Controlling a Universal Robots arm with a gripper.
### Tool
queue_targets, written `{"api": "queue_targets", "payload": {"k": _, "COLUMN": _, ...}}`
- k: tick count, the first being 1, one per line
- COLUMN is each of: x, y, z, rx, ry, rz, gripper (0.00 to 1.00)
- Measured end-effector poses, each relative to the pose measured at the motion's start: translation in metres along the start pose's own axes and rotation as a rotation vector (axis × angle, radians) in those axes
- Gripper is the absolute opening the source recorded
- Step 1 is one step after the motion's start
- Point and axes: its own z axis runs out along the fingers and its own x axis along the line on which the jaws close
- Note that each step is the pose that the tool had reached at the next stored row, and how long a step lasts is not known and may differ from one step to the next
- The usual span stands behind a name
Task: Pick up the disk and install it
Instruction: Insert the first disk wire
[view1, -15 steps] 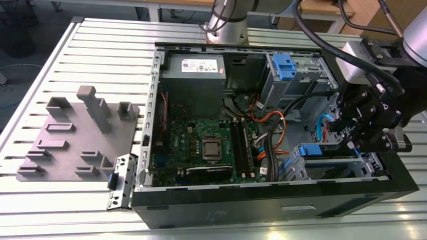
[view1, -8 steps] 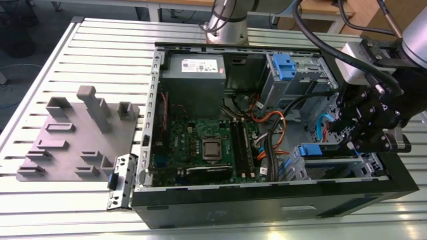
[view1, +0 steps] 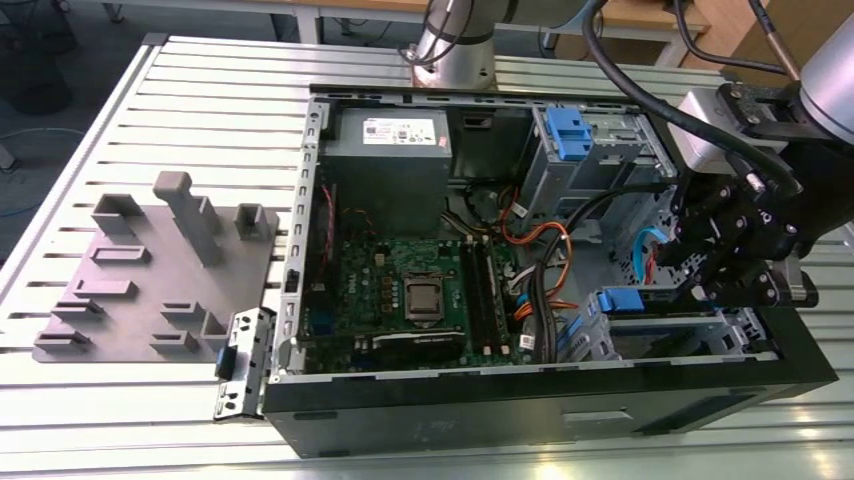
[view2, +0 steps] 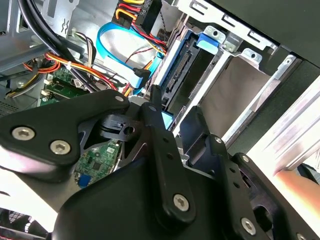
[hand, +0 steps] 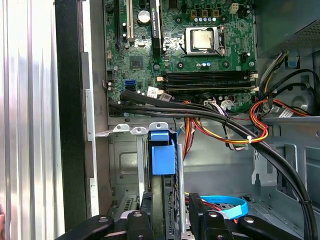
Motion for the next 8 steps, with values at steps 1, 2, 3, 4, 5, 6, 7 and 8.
{"api": "queue_targets", "payload": {"k": 1, "x": 0.0000, "y": 0.0000, "z": 0.0000, "rx": 0.0000, "ry": 0.0000, "rz": 0.000, "gripper": 0.42}}
{"api": "queue_targets", "payload": {"k": 2, "x": 0.0000, "y": 0.0000, "z": 0.0000, "rx": 0.0000, "ry": 0.0000, "rz": 0.000, "gripper": 0.42}}
{"api": "queue_targets", "payload": {"k": 3, "x": 0.0000, "y": 0.0000, "z": 0.0000, "rx": 0.0000, "ry": 0.0000, "rz": 0.000, "gripper": 0.42}}
{"api": "queue_targets", "payload": {"k": 4, "x": 0.0000, "y": 0.0000, "z": 0.0000, "rx": 0.0000, "ry": 0.0000, "rz": 0.000, "gripper": 0.42}}
{"api": "queue_targets", "payload": {"k": 5, "x": 0.0000, "y": 0.0000, "z": 0.0000, "rx": -0.0001, "ry": 0.0000, "rz": 0.000, "gripper": 0.42}}
{"api": "queue_targets", "payload": {"k": 6, "x": 0.0000, "y": 0.0000, "z": 0.0000, "rx": 0.0000, "ry": 0.0000, "rz": 0.000, "gripper": 0.42}}
{"api": "queue_targets", "payload": {"k": 7, "x": 0.0000, "y": 0.0000, "z": 0.0000, "rx": 0.0000, "ry": 0.0000, "rz": 0.000, "gripper": 0.42}}
{"api": "queue_targets", "payload": {"k": 8, "x": 0.0000, "y": 0.0000, "z": -0.0001, "rx": 0.0000, "ry": -0.0002, "rz": 0.000, "gripper": 0.42}}
